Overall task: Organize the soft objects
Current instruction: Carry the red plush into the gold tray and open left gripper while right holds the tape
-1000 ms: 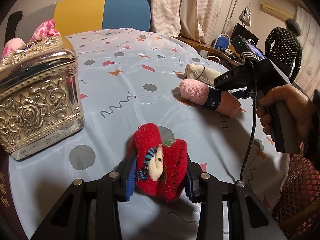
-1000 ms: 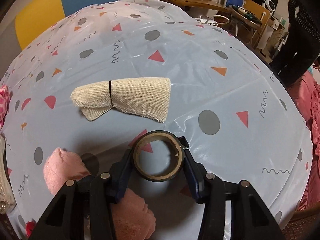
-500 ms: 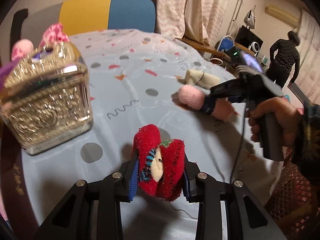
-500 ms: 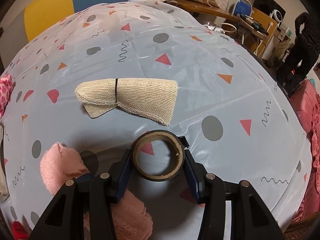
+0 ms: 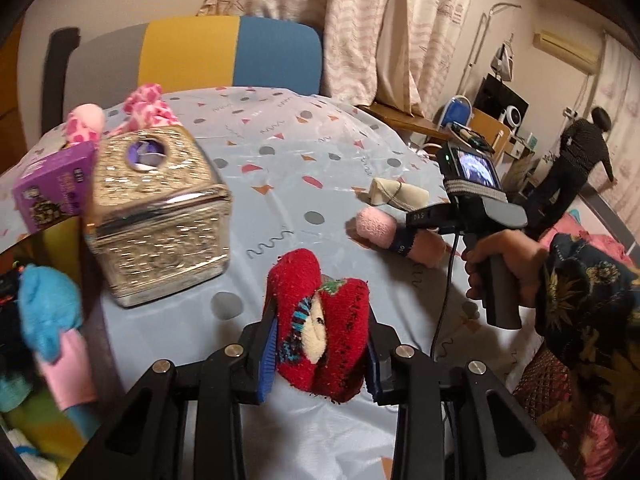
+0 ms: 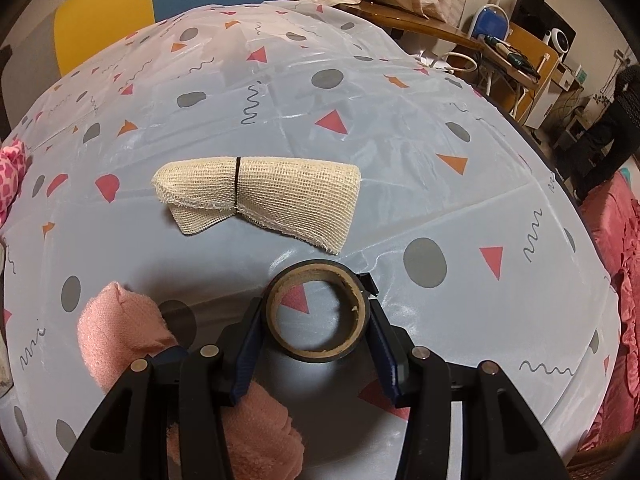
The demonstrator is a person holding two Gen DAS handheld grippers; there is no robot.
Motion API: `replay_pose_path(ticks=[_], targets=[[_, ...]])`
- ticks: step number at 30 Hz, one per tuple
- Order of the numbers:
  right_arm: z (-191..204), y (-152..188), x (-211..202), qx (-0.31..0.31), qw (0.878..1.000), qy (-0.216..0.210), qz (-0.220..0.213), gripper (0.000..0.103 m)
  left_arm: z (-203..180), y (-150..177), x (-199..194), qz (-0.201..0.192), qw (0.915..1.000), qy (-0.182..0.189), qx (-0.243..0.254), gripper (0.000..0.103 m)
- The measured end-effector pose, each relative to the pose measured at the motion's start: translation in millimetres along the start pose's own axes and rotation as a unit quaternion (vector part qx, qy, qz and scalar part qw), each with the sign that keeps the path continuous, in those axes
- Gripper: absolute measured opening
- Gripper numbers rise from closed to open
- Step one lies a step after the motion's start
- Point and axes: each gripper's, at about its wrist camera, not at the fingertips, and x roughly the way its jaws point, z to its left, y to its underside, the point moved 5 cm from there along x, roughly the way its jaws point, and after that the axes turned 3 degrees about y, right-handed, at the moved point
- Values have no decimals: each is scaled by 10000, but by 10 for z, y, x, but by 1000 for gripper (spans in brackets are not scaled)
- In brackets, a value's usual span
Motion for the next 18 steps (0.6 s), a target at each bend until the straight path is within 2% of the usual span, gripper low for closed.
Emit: replay_pose_path(ticks=[8, 13, 18], targets=[[12, -4, -1, -54, 10000, 37, -47, 49, 336, -40, -505, -294, 9987, -204, -366, 35], [19, -8, 3, -66, 9999, 50, -60, 49, 862, 44, -915, -453, 9931, -463, -980, 35], [16, -12, 6, -80, 9999, 52, -57, 49, 1401, 294, -1210, -471, 9834, -881, -1514, 35]])
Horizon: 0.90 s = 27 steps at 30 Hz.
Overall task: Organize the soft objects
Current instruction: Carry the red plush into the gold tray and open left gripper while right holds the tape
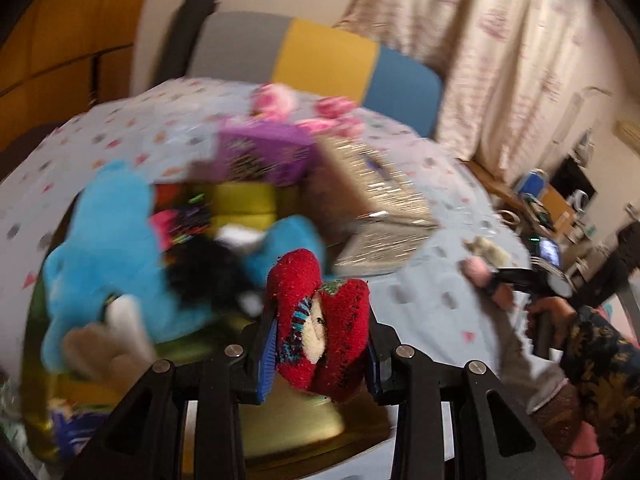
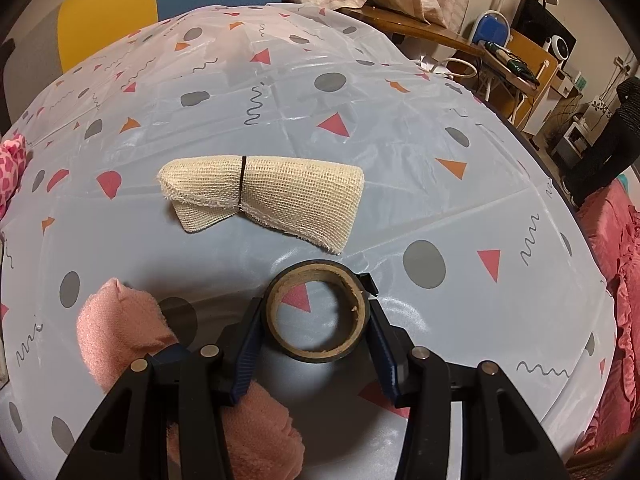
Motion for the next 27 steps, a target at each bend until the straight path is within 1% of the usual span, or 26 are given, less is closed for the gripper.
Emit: replay_pose_path(ticks=[3, 5, 7, 9, 11, 12, 14, 17, 21, 23, 24, 26, 27], targets=[[-7, -2, 3, 1, 10000, -4, 3, 49, 330, 119, 8, 139, 9991, -258, -298, 35], [-7, -1, 3, 1, 10000, -2, 4, 49, 437, 187, 51, 212, 9983, -373, -384, 36], [-9, -2, 3, 2, 10000, -4, 7, 49, 517, 258, 130, 387, 9973, -417, -456, 37], [-5, 3, 1, -1, 10000, -3, 13, 49, 553, 305, 196, 486, 9967, -403, -506, 43], [-4, 5, -1, 0, 10000, -2, 16, 49, 571, 369, 278, 593, 9955, -577, -453, 54], [-2, 6, -3, 2, 10000, -4, 19, 49, 590, 406, 317, 641, 9947, -652, -462, 56], [4, 6, -3, -3, 10000, -10, 20, 49, 575, 423, 323, 590, 9953, -648, -408, 58], [16, 7, -5, -6, 10000, -6, 20, 49, 537, 409, 322, 531, 9954, -754, -252, 61], [17, 5, -4, -14, 10000, 0, 20, 49, 506, 365, 272, 431, 9955, -816, -196, 61], [18, 6, -6, -19, 10000, 4, 20, 49, 490, 330, 219, 354, 9947, -964, -86, 61], [18, 6, -6, -19, 10000, 4, 21, 49, 490, 311, 190, 316, 9934, -1105, -39, 62], [20, 6, -5, -26, 10000, 9, 26, 49, 502, 267, 130, 256, 9903, -1365, -1, 67], [23, 6, -6, -32, 10000, 14, 28, 49, 509, 249, 106, 232, 9893, -1442, -8, 68]])
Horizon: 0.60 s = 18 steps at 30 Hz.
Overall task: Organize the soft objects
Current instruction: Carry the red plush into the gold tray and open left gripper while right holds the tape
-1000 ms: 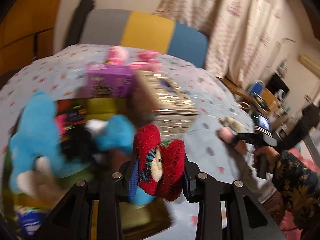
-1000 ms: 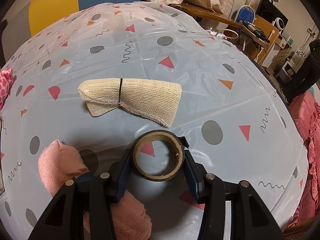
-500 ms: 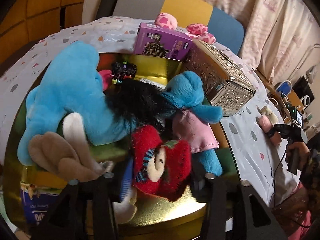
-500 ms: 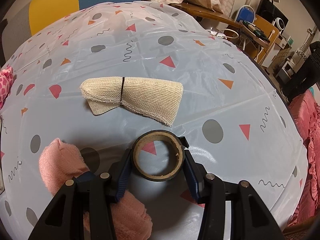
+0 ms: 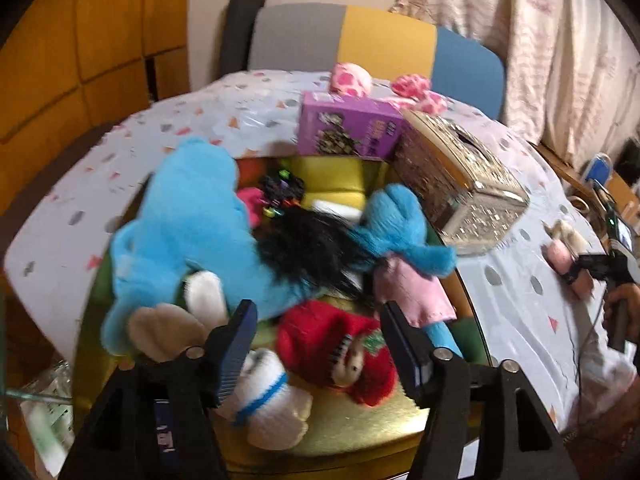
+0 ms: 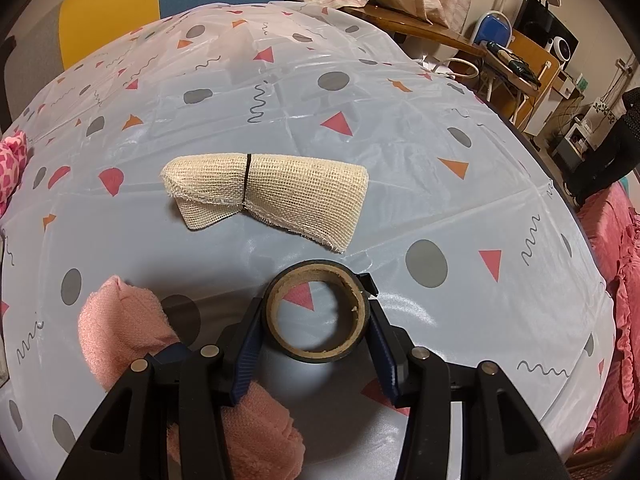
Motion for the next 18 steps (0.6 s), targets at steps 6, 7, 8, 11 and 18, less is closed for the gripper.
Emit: replay_pose_path(ticks=[6, 7, 8, 11, 18], targets=[[12, 12, -15, -4, 10000, -13, -7, 49, 118, -78, -145, -213, 9990, -380, -82, 74], [16, 13, -21, -9, 10000, -20, -9, 49, 118, -85, -170, -239, 9989, -405, -89, 74], [19, 17, -26, -10, 10000, -29, -8, 49, 132, -97, -186, -269, 9986, -438, -95, 74], [32, 19, -42, -18, 10000, -38, -10, 49, 170, -124, -223, -325, 9980, -536, -112, 74], [45, 42, -54, 24, 9998, -158, 69, 49, 297, -112, -287, -380, 9969, -653, -209, 74]])
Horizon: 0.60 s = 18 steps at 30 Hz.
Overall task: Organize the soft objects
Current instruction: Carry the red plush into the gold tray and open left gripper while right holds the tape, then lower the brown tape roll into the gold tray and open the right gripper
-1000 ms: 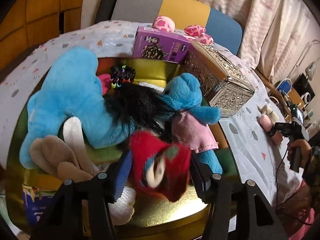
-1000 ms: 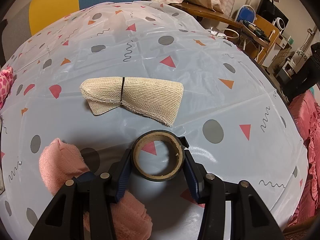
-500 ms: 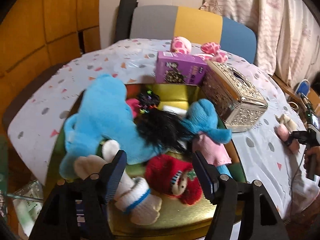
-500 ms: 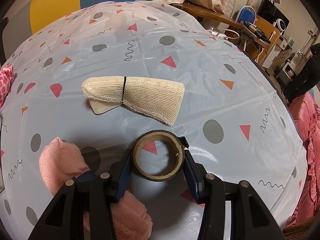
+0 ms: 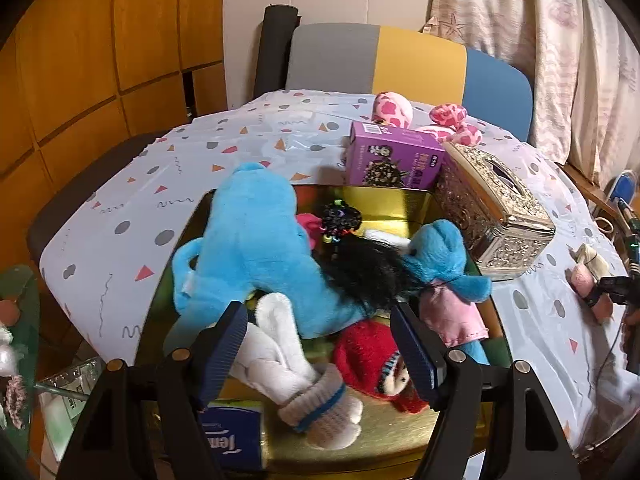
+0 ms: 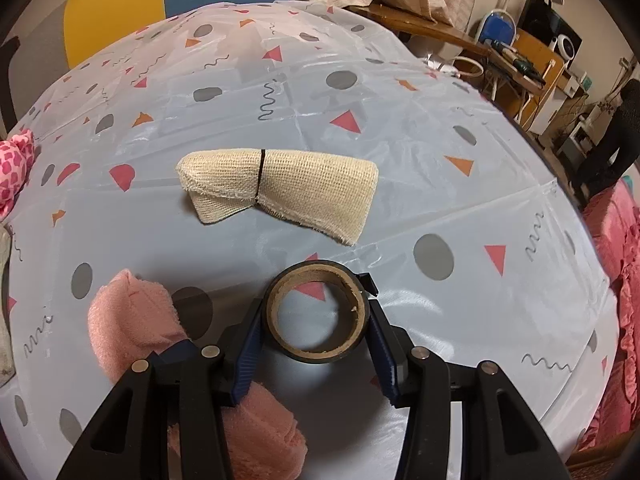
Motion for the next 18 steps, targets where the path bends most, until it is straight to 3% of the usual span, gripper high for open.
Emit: replay_pose_path(ticks=[6, 13, 18], targets=[[17, 41, -149, 278, 9987, -404, 153, 49, 110, -44, -68, -128, 9999, -60, -63, 75], [276, 100, -944, -94, 9928, -893, -798, 49, 203, -20, -114, -196, 9996, -44, -182, 78], [861, 404, -1589, -948, 9733, -1548, -1409, 49, 246, 14, -113, -188, 9995, -29, -249, 78]])
